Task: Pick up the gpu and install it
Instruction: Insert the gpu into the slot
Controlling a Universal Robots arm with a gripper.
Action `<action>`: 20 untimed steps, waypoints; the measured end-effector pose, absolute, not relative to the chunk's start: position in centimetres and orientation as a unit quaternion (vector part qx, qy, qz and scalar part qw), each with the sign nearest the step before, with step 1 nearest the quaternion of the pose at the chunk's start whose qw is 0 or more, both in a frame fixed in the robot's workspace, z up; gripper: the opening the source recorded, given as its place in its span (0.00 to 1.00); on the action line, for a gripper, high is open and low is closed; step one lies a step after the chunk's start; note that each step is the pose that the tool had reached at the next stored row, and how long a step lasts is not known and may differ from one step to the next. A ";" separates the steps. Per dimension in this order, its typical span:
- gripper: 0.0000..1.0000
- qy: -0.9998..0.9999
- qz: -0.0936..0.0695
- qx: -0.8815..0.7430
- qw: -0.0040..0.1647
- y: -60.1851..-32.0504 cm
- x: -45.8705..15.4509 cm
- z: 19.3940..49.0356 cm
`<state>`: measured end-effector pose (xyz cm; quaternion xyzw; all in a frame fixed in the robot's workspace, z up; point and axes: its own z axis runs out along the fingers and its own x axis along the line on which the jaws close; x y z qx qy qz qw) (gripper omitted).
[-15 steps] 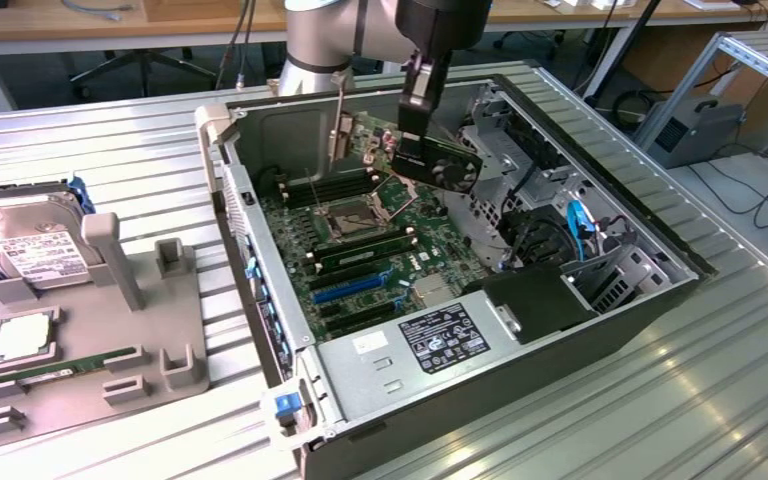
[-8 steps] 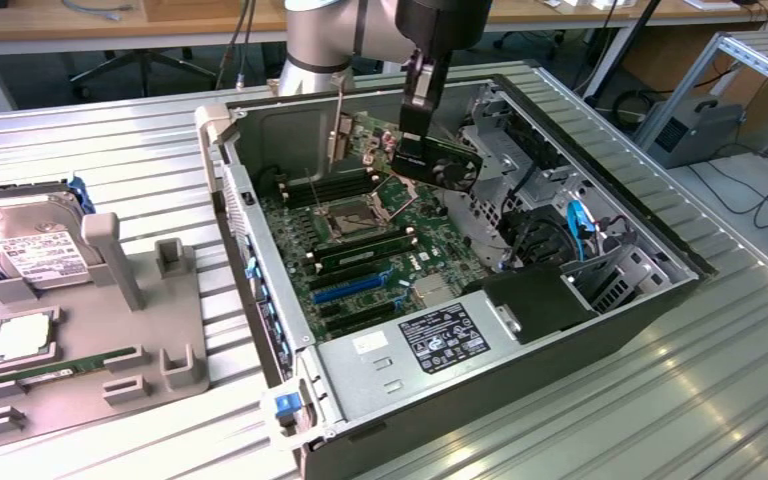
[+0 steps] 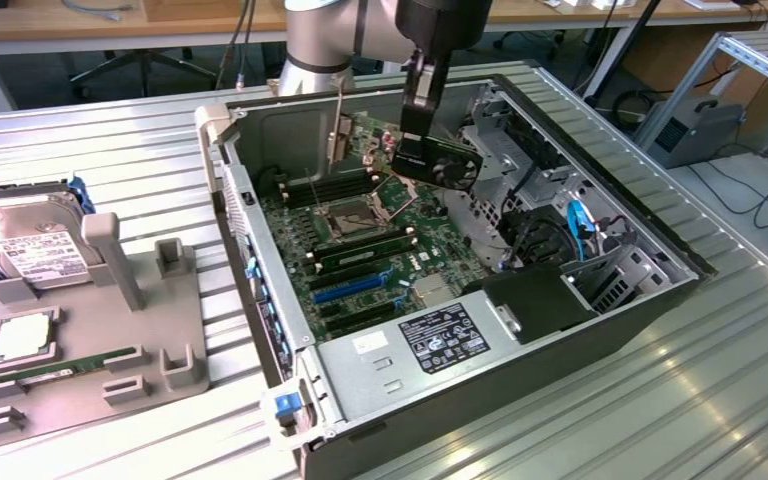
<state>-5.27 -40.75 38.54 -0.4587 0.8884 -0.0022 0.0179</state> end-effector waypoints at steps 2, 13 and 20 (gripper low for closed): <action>0.27 0.887 -0.002 -0.462 0.018 -40.7 -5.3 38.5; 0.27 0.877 -0.002 -0.480 0.018 -40.7 -5.3 38.5; 0.27 0.870 -0.001 -0.492 0.018 -40.7 -5.3 38.5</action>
